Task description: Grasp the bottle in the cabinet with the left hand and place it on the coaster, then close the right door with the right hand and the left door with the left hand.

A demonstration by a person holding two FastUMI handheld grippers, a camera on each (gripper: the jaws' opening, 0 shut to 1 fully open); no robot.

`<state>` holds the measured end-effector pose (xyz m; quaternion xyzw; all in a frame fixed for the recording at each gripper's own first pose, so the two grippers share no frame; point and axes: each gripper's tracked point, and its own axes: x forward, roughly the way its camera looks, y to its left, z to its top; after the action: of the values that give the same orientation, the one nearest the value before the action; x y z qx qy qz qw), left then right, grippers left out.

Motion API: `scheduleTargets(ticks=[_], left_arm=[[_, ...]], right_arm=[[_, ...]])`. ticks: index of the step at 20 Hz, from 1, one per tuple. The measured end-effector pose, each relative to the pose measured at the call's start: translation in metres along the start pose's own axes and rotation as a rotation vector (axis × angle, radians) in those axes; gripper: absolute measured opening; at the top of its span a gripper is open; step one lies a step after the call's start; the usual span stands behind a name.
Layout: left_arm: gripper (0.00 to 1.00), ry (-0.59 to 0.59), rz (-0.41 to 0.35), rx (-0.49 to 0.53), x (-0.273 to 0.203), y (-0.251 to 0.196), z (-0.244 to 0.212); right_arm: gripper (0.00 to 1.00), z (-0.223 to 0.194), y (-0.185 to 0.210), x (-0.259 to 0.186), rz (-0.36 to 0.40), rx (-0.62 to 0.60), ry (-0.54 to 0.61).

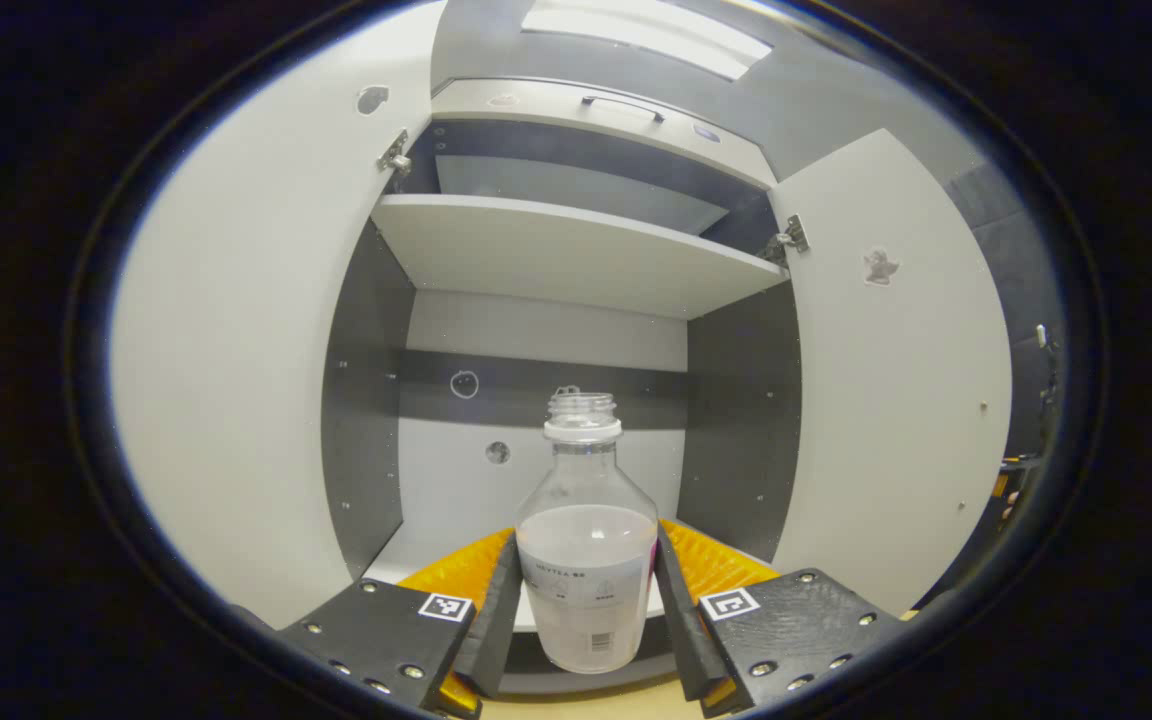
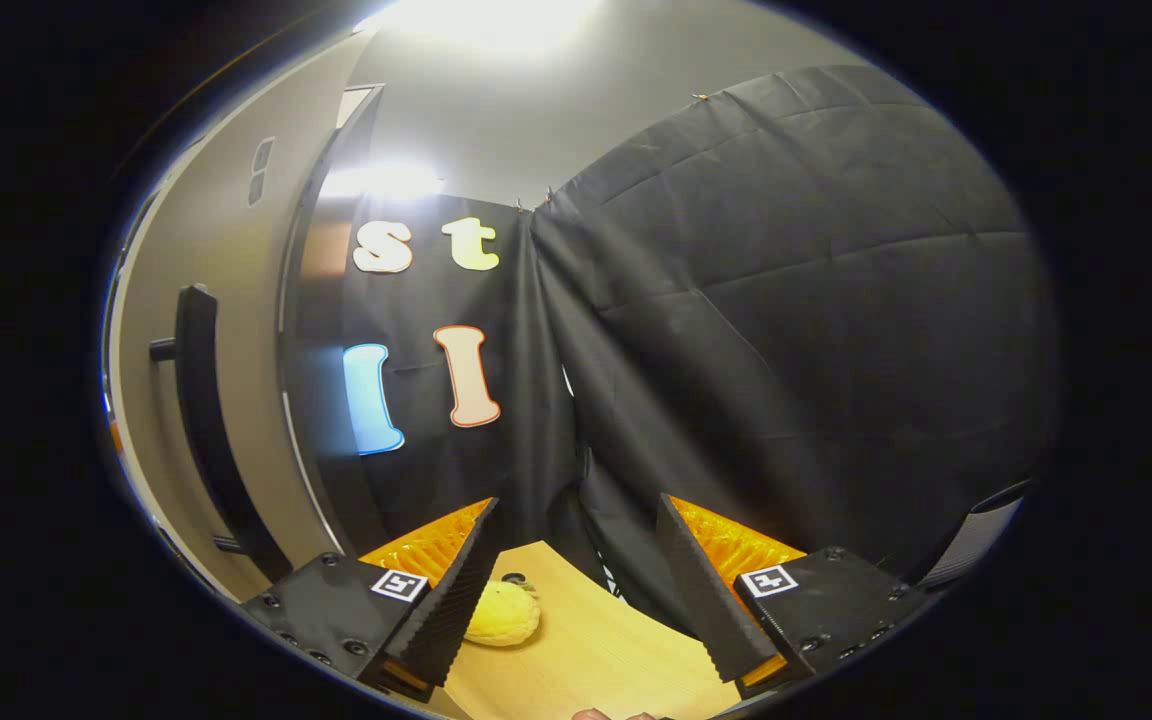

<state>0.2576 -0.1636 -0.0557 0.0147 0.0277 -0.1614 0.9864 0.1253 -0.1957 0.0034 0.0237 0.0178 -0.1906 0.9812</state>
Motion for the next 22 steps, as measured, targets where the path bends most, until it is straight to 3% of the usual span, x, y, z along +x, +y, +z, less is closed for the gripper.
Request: scheduleTargets(ticks=[9, 16, 22], left_arm=[[0.67, 0.097, -0.029, -0.04, -0.074, -0.007, -0.1], [0.67, 0.187, -0.087, -0.073, -0.114, -0.016, -0.197], [0.68, 0.261, -0.1, -0.114, -0.142, -0.026, -0.257]], right_arm=[[0.97, 0.004, 0.021, -0.037, 0.046, -0.049, 0.004], [0.98, -0.001, 0.019, -0.054, 0.044, 0.042, 0.074], [0.98, -0.004, 0.018, -0.075, 0.041, -0.025, 0.077]])
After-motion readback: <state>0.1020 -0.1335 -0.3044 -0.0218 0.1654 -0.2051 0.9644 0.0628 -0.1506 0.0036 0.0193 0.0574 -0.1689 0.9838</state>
